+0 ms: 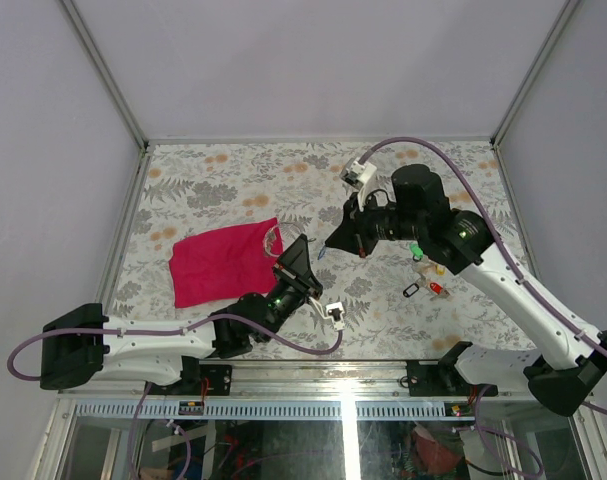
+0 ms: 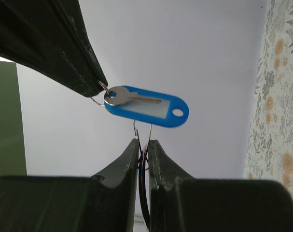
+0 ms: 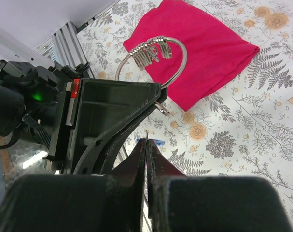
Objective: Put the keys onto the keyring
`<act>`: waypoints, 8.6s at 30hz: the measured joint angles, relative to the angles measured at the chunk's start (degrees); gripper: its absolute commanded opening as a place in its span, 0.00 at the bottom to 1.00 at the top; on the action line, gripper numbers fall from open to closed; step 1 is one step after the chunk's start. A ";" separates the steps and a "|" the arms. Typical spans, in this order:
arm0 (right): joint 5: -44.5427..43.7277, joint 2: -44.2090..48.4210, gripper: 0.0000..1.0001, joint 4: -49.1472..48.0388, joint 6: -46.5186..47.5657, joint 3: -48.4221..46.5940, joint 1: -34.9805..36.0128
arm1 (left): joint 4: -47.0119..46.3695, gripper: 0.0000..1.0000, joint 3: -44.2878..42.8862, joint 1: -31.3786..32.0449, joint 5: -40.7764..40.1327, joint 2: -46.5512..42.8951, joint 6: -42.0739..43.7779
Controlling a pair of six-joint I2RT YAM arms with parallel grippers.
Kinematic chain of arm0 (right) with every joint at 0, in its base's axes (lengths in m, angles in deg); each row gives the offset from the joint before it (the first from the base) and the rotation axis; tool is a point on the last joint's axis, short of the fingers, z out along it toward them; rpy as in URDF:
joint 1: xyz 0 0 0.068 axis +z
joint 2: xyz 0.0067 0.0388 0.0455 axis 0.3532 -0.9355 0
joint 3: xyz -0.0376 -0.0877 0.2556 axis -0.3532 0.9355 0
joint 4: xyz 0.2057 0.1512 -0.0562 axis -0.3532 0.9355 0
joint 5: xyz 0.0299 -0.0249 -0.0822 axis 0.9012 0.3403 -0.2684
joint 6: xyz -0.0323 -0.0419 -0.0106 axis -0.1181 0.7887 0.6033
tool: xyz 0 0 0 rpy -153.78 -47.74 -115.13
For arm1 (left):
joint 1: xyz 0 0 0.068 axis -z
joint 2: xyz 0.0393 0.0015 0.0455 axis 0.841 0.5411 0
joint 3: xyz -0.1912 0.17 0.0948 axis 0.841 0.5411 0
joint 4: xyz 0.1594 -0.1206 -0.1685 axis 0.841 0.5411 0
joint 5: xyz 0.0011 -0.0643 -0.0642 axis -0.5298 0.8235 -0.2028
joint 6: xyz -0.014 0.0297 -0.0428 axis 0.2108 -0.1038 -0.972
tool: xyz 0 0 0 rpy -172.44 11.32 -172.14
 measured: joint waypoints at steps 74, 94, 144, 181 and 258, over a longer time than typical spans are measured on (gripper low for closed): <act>-9.44 -14.29 0.00 11.67 -9.60 -14.23 4.85 | -0.28 0.00 0.72 0.00 -1.07 0.44 2.54; -12.35 -17.53 0.00 15.65 -11.50 -18.62 5.60 | 0.42 0.00 0.72 0.00 -1.46 1.53 2.84; -19.76 -22.56 0.00 21.77 -16.06 -23.63 7.52 | 3.45 0.00 0.81 0.00 -2.62 1.88 2.78; -23.87 -23.69 0.01 26.03 -15.65 -24.33 7.82 | 3.72 0.00 1.36 0.00 -2.14 1.86 2.54; -2.69 22.40 0.52 -63.89 6.27 38.16 7.72 | 11.19 0.00 -11.76 -29.73 64.15 -22.43 -96.00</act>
